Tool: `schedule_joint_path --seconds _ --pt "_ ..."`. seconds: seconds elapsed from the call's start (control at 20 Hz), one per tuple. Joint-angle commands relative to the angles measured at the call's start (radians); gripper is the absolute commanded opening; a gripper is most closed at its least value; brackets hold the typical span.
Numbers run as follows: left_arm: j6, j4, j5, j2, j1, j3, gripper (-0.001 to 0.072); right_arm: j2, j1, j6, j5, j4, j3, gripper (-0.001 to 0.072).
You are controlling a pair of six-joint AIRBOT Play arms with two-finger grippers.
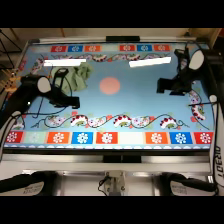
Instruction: Fold the shirts.
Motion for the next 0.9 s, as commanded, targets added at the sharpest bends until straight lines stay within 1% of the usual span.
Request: schedule_joint_path --seconds 0.0,0.05,0.2,0.25,0.3,0.35,0.4,0.7,0.85 --pt "-0.050 0.064 0.000 -0.001 0.000 0.019 0.0528 -0.001 0.000 0.000 0.018 0.009 0.001 0.0656" --pt "-0.051 0.081 0.001 -0.002 0.000 0.028 0.0519 -0.001 0.000 -0.001 0.021 0.013 0.001 0.0656" --pt "-0.079 0.171 -0.012 -0.025 0.000 0.085 0.0522 -0.001 0.000 0.000 0.021 0.022 0.001 0.0656" --pt "-0.075 0.196 -0.026 -0.050 0.002 0.124 0.0567 -0.001 0.000 0.000 0.021 0.024 0.001 0.0656" --pt "-0.066 0.212 -0.040 -0.080 0.005 0.168 0.0672 -0.001 0.000 0.000 0.021 0.024 0.001 0.0656" --pt "-0.038 0.215 -0.050 -0.121 0.010 0.226 0.0714 -0.001 0.000 0.000 0.021 0.024 0.001 0.0656" --pt "-0.023 0.216 -0.053 -0.161 0.018 0.284 0.0714 -0.001 0.000 0.000 0.021 0.024 0.001 0.0656" --pt "-0.023 0.230 -0.053 -0.474 0.110 0.676 0.0713 -0.001 0.000 0.000 0.022 0.060 0.001 0.0656" --pt "-0.023 0.185 -0.059 -0.615 0.170 0.769 0.0714 -0.001 0.000 0.000 0.022 0.078 0.001 0.0656"
